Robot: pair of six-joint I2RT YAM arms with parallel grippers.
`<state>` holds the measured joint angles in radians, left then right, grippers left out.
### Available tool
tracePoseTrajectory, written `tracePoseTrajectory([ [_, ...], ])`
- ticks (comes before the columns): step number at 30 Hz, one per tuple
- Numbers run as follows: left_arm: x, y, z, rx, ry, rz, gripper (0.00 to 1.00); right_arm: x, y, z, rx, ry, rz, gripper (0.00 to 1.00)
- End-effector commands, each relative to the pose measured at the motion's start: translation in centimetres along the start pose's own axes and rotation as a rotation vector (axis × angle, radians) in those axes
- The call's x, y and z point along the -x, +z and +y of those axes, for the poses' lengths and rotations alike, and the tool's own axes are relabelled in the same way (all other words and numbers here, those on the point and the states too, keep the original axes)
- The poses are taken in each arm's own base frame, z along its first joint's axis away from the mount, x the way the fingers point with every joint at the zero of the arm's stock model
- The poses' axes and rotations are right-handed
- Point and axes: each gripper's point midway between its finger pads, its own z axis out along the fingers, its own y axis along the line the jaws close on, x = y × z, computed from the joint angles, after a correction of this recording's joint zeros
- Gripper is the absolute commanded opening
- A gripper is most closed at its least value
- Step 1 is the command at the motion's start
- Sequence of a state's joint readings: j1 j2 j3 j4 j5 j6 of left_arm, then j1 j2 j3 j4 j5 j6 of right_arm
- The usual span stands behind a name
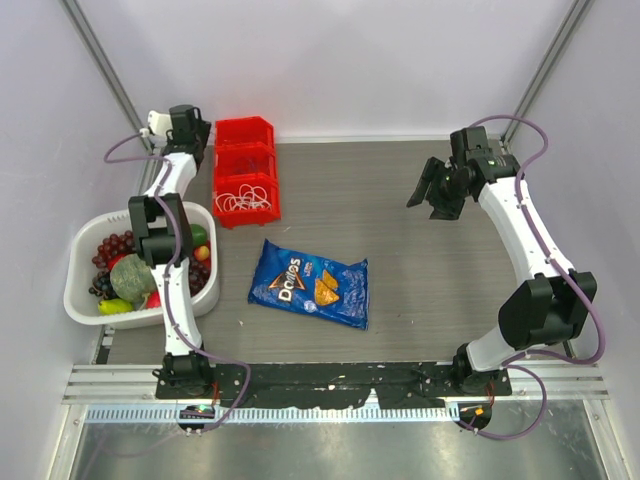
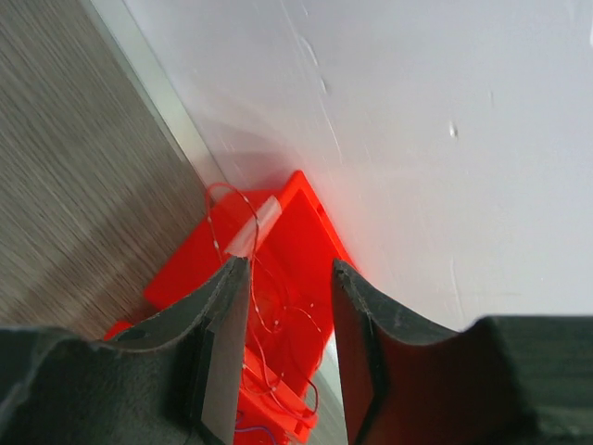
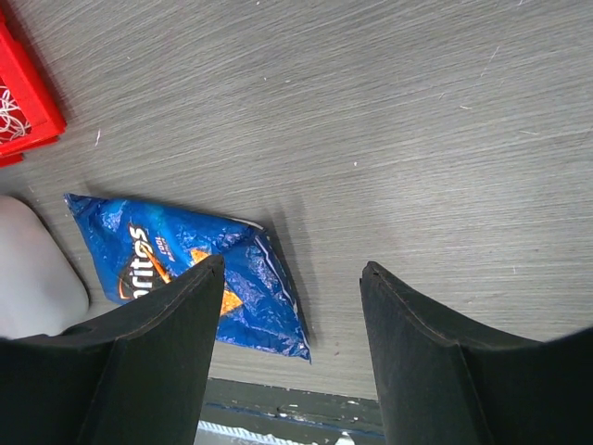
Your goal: Untangle the cables
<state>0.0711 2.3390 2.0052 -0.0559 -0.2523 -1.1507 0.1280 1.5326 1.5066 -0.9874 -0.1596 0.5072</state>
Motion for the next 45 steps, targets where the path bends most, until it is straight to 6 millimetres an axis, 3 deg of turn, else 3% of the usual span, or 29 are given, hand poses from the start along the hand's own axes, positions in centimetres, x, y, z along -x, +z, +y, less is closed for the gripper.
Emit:
tracePoseTrajectory([
  [1,-0.5,-0.5,-1.9,-0.047,-0.1,0.049,0.44,1.9,-1.1,1.4,0.039,-0.003,-0.066,0.65],
  [6,-1.9,-1.4,0.2,0.064,-0.148,0.128,0.43,2.0,-0.9,1.4,0.036,-0.008,-0.061,0.66],
  [11,-2.1,-2.1,0.7,0.08,-0.161,0.133,0.43,2.0,-0.8,1.4,0.036,-0.014,-0.055,0.65],
  [18,-3.1,-1.2,0.6,0.078,-0.217,0.168,0.4,1.7,-0.6,1.3,0.035,-0.015,-0.045,0.65],
  [25,-3.7,0.5,-0.3,0.046,-0.248,0.163,0.3,1.8,-0.6,1.3,0.035,-0.011,-0.049,0.65],
  [34,-4.2,0.8,-0.9,0.019,-0.261,0.182,0.25,2.0,-0.5,1.4,0.032,-0.008,-0.051,0.65],
  [40,-3.7,0.7,-3.1,-0.076,-0.216,0.186,0.05,2.2,-0.3,1.5,0.034,-0.005,-0.048,0.65],
  [45,-2.6,-0.2,-7.7,-0.261,-0.21,0.171,0.0,2.3,-0.3,1.5,0.032,-0.005,-0.051,0.65],
])
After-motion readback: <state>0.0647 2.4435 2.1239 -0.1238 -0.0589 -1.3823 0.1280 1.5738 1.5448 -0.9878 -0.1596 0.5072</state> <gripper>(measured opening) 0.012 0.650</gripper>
